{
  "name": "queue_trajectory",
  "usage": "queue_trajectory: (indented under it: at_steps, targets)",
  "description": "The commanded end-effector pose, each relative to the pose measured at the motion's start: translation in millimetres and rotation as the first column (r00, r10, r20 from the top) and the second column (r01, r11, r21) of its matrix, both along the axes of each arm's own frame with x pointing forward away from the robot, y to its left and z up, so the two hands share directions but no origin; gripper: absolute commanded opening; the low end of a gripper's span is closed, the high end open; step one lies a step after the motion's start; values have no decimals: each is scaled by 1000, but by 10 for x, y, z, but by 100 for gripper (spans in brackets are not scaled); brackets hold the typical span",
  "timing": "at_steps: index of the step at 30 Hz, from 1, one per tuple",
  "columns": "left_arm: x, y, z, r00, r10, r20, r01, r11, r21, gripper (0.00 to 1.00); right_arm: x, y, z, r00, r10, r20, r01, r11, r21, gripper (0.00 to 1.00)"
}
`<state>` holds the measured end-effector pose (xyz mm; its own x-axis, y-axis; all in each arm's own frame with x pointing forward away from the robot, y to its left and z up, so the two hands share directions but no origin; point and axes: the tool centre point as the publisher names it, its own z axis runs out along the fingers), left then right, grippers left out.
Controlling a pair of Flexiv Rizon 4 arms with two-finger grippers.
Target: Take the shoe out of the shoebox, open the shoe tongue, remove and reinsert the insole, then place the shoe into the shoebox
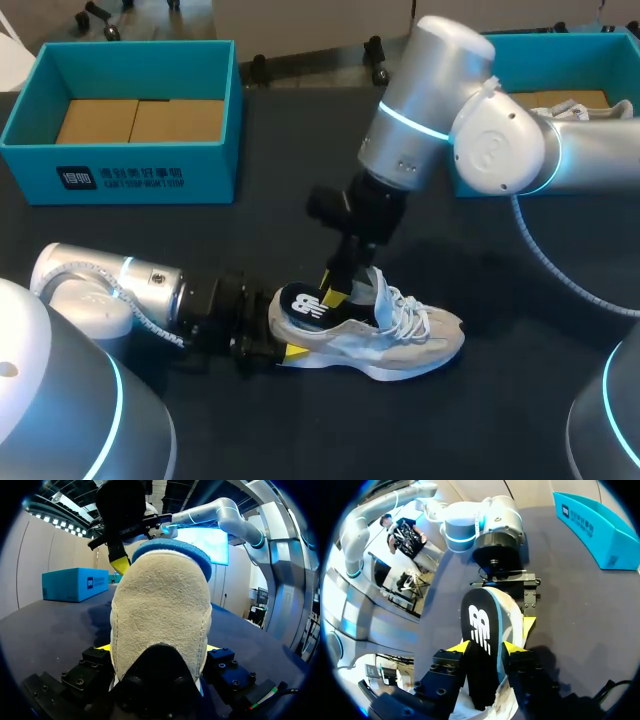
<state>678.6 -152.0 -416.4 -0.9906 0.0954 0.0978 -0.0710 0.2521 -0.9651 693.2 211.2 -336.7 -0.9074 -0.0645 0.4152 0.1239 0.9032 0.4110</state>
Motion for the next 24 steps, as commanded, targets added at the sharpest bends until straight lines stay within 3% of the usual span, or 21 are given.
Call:
queue_trajectory:
  at_steps: [1,7,10,17,18,19,20,24]
  targets:
    - [20,4,-18,1000,0,-1,0,1000,2,0,12,30,-24,1000,3,-5,-3,1000,-1,29]
    - [20,4,-18,1000,0,-1,0,1000,2,0,7,22,-17,1000,0,-5,0,1000,-2,14]
    - [20,4,-18,1000,0,-1,0,1000,2,0,6,20,-22,1000,-2,-6,2,1000,-2,0]
    - [20,4,-18,1000,0,-1,0,1000,2,0,34,18,24,1000,5,-3,-5,1000,-13,0]
    - [20,4,-18,1000,0,-1,0,1000,2,0,38,17,34,1000,6,-2,-6,1000,-14,9]
    - [20,4,-18,1000,0,-1,0,1000,2,0,40,18,46,1000,7,0,-7,1000,-16,28]
    - [20,4,-18,1000,0,-1,0,1000,2,0,43,16,57,1000,7,1,-7,1000,-18,37]
    - [20,4,-18,1000,0,-1,0,1000,2,0,50,-2,103,1000,1,7,-1,1000,-31,41]
